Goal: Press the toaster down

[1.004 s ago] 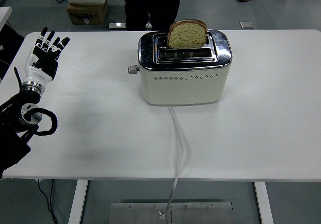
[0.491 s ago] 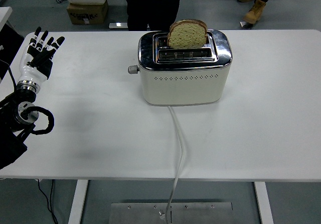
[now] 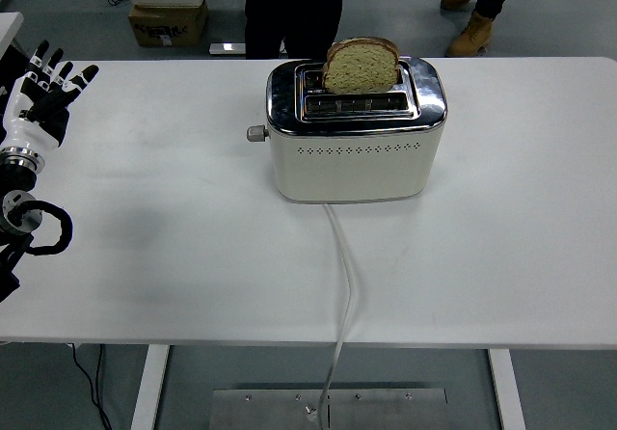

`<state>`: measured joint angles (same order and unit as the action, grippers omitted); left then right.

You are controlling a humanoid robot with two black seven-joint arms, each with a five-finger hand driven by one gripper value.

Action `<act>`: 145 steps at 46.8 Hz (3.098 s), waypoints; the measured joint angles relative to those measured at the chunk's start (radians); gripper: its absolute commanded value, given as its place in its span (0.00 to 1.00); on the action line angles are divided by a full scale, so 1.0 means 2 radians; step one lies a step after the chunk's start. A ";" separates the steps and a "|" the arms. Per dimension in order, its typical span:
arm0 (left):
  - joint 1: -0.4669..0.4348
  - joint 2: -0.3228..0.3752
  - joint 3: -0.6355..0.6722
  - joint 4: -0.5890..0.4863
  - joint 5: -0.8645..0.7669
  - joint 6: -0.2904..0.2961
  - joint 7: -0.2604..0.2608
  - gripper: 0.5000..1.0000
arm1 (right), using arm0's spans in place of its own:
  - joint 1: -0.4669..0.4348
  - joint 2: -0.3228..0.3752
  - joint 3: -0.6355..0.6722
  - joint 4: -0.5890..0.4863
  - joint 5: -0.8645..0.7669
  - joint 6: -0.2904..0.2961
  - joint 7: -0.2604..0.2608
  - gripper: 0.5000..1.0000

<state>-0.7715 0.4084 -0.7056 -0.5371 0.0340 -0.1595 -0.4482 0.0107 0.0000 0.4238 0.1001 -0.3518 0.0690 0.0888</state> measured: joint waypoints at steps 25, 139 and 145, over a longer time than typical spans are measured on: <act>-0.009 0.033 0.003 -0.006 0.097 -0.025 0.004 1.00 | 0.000 0.000 0.000 0.000 0.000 0.000 0.000 1.00; -0.024 0.110 0.104 -0.231 0.591 -0.025 -0.002 1.00 | 0.000 0.000 0.000 0.000 0.000 0.000 0.000 1.00; -0.021 0.110 0.104 -0.232 0.605 -0.027 -0.003 1.00 | 0.000 0.000 0.000 0.000 0.000 0.000 0.000 1.00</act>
<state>-0.8132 0.6275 -0.4969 -1.0015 1.2445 -0.2144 -0.4539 0.0107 0.0000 0.4243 0.1004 -0.3522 0.0690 0.0889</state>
